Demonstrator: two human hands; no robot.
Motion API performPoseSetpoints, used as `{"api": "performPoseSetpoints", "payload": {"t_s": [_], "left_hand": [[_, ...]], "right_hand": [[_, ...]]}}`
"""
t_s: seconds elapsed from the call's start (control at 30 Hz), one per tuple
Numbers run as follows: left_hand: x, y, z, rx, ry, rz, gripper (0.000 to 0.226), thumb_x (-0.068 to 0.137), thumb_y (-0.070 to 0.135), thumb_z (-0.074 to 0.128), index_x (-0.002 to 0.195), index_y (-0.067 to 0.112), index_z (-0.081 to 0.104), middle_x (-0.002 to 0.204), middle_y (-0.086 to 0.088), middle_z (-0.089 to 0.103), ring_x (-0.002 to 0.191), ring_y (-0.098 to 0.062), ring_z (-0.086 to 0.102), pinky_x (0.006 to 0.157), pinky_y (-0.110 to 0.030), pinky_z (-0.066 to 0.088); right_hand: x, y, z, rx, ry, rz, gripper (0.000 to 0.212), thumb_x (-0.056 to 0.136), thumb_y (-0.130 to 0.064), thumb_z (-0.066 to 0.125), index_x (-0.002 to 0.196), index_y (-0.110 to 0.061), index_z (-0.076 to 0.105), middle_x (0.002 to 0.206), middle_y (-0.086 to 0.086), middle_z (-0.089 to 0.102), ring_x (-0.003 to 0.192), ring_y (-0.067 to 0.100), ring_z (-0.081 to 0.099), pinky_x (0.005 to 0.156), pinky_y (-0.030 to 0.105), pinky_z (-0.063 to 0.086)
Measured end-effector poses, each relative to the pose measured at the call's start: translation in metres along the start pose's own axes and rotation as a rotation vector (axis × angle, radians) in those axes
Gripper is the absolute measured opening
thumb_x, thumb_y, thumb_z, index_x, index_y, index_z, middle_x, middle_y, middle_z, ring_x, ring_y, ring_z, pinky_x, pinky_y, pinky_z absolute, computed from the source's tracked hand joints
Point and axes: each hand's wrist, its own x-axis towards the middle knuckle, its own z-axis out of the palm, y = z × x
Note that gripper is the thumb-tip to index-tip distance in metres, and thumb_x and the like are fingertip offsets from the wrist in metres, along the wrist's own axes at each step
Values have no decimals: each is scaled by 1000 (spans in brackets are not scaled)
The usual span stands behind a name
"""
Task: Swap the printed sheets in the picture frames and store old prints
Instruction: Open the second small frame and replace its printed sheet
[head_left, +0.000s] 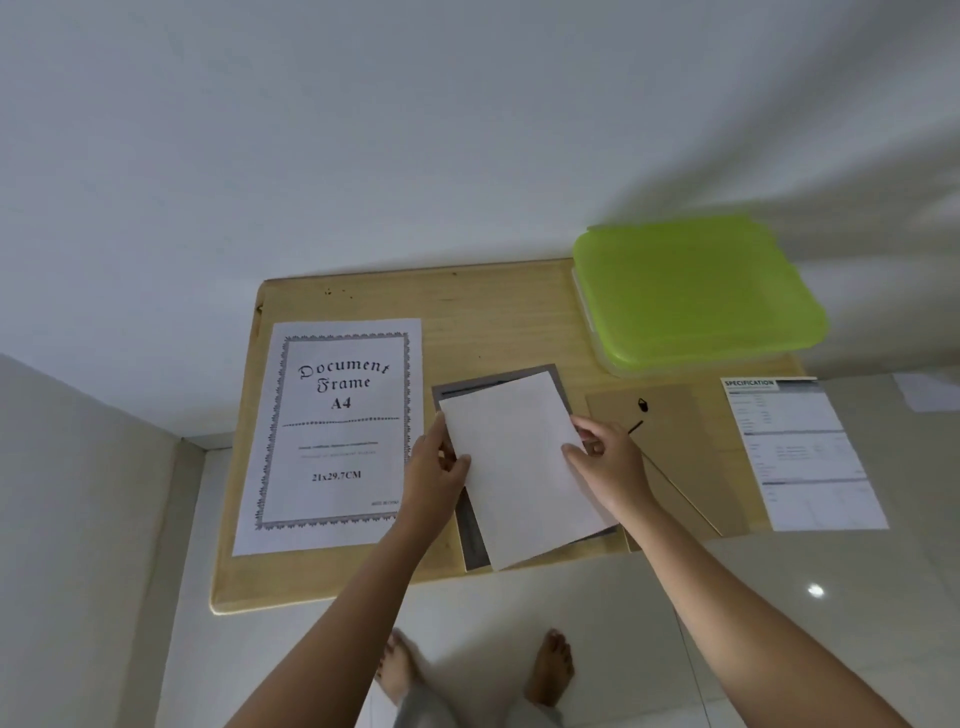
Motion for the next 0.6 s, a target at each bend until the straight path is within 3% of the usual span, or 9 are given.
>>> {"api": "performPoseSetpoints", "payload": {"t_s": [0.07,0.13,0.27,0.43,0.6], "left_hand": [[-3,-6,8,77,19,-35,56,88,16,56,140,25,37,98,-5,51,76,-7,49,69,-13,48],[-6,-6,15,101,29,-85,58,89,15,57,142,15,34,102,-6,47,74,-4,45,65,-4,41],[-9,-6,21,160,77,-61,58,90,14,57,142,9,33,105,-5,40,79,-9,44,75,-11,36],[-9,-9,27,250,149,-36,49,89,14,58,135,6,42,115,-11,40,97,-20,48,85,-25,44],[-24,-18,27,298,208,-54,41,88,18,59,126,9,48,113,-12,41,105,-24,43,88,-31,42]], "right_hand": [[-1,8,0,-59,-17,-23,44,82,-13,65,125,-15,56,103,7,56,84,4,50,71,3,36],[-2,14,0,-114,-36,-54,43,81,-15,66,124,-13,56,99,7,55,80,-2,46,68,-3,34],[-2,16,0,-180,-56,-84,36,82,-17,64,117,-12,58,97,10,52,82,14,48,68,9,35],[-2,17,3,-292,-51,-111,39,84,-21,61,121,-10,55,103,8,47,99,20,46,83,27,41],[-15,15,13,-466,-111,-467,42,87,-24,60,127,-14,54,122,9,53,113,24,50,88,35,49]]}}
